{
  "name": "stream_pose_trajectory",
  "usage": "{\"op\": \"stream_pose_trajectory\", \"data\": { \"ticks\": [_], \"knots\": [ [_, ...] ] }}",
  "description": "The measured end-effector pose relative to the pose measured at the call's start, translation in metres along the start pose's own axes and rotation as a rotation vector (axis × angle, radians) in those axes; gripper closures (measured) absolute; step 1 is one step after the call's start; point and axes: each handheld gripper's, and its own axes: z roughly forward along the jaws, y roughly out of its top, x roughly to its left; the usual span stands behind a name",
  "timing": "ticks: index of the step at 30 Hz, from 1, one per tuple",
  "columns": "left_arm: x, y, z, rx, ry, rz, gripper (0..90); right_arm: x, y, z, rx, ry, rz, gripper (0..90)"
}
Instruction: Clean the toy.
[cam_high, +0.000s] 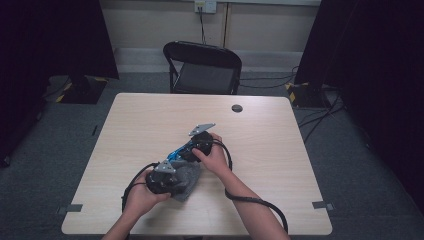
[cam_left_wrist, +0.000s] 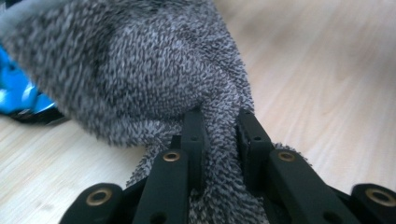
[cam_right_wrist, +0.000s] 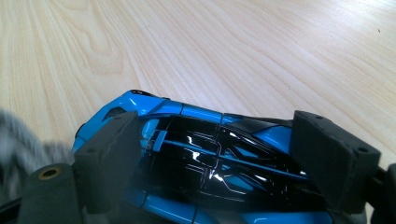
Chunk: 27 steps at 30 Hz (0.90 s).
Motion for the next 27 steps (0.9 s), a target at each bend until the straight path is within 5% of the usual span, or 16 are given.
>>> {"op": "stream_pose_trajectory", "data": {
  "ticks": [7,11,19,27],
  "knots": [
    [-0.009,0.007,-0.001,-0.035,-0.042,0.044,75.9,0.000,0.000,0.000,0.000,0.001,-0.001,16.6],
    [-0.004,0.008,-0.010,-0.045,-0.028,0.044,76.0,0.000,0.000,0.000,-0.002,0.002,-0.001,16.6],
    [0.014,0.006,-0.042,-0.082,0.028,0.032,75.9,0.000,0.000,0.000,0.000,0.002,0.000,16.6],
    [0.038,-0.004,-0.071,-0.145,0.115,-0.044,75.9,0.000,0.001,0.000,0.004,0.000,0.004,16.6]
  ]
}}
